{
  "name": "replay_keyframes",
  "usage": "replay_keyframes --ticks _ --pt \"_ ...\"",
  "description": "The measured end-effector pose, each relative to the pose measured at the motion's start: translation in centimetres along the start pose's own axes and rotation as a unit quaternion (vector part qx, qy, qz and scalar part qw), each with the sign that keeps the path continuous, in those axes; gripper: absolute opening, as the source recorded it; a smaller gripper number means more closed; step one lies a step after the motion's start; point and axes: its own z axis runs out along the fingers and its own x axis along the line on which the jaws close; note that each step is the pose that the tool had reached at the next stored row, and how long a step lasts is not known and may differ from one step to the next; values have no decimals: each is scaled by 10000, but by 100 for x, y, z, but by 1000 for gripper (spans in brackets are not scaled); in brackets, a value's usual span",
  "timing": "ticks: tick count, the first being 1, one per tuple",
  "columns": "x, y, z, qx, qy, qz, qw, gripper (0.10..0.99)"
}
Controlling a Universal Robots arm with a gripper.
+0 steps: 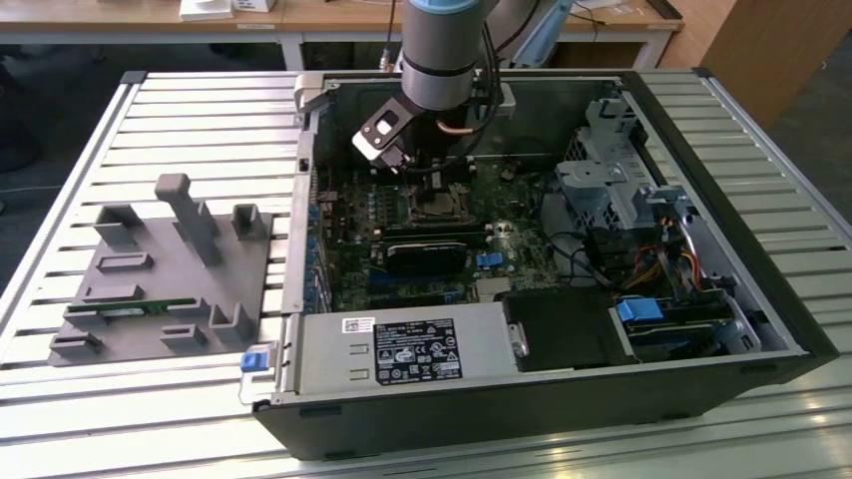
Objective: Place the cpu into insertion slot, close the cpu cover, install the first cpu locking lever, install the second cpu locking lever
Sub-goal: 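Close the cpu cover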
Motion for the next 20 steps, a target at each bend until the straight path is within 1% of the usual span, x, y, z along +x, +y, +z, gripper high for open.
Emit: replay_keyframes --ticks 2,7,12,16,20 --pt "3 -3 -9 -7 6 1 10000 122" --pt "3 -16 -50 -16 1 -1 10000 122" --pt "4 -71 -46 -19 1 -1 10000 122" --pt "2 -76 -18 -18 0 -2 10000 122" --pt "0 -78 -6 -16 -3 -1 10000 122"
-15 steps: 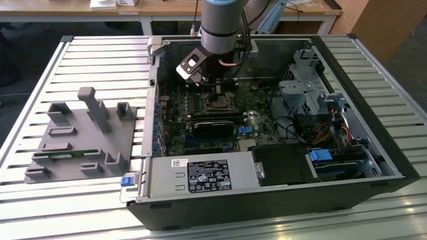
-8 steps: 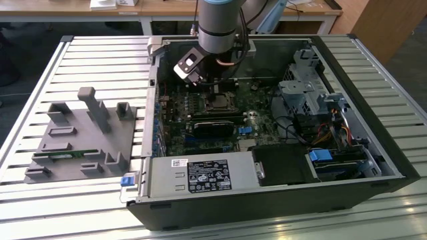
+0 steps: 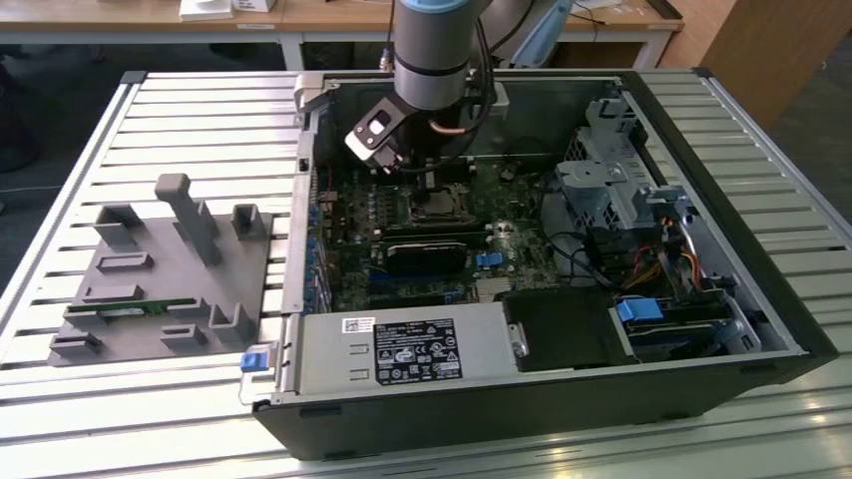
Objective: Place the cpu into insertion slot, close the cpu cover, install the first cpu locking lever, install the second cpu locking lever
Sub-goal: 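Close the cpu cover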
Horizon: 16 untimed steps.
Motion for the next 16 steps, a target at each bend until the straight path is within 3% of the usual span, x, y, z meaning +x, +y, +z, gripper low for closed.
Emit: replay_keyframes --ticks 8,16 --pt "2 19 1 -3 17 0 10000 122" --pt "6 20 -65 -3 20 0 10000 122"
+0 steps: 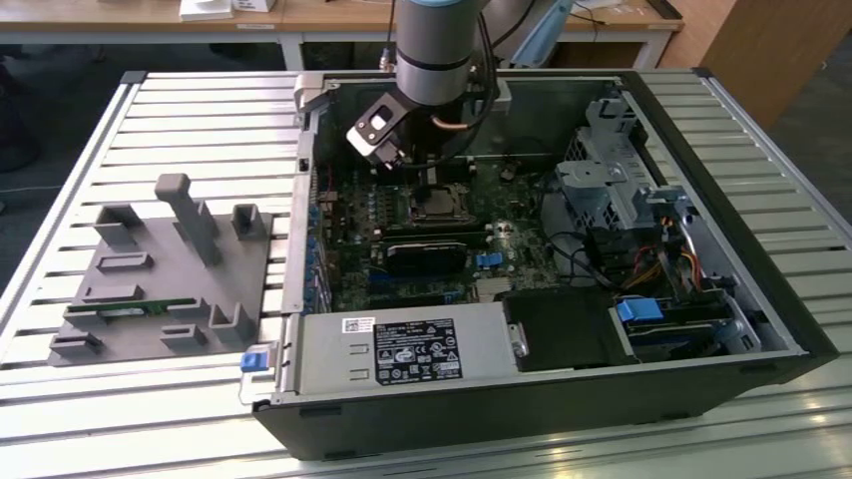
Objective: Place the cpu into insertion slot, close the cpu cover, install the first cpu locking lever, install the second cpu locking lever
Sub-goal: 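Close the cpu cover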
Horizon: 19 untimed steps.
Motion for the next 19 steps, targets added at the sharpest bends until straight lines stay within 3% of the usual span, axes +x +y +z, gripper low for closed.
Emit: replay_keyframes --ticks 15,19 --pt "-12 -34 76 5 -4 1 10000 122" --pt "0 12 87 7 11 2 10000 122"
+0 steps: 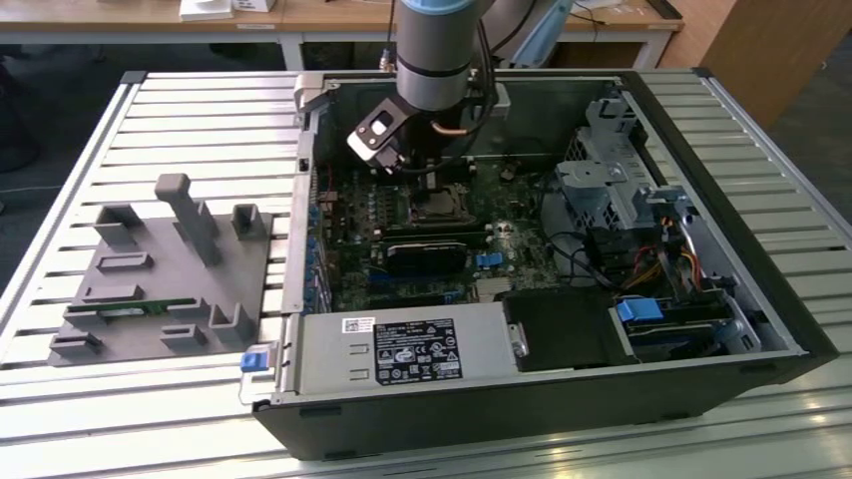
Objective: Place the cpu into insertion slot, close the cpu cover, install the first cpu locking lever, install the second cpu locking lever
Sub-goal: 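Close the cpu cover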
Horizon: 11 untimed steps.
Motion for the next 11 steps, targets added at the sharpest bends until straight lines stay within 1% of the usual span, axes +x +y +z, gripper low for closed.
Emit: replay_keyframes --ticks 2,6,8,11 --pt "5 26 -1 1 8 -1 10000 122" --pt "15 34 -12 -4 21 -2 10000 122" --pt "21 37 -26 -8 26 -2 10000 122" --pt "22 34 -64 -3 21 -2 10000 122"
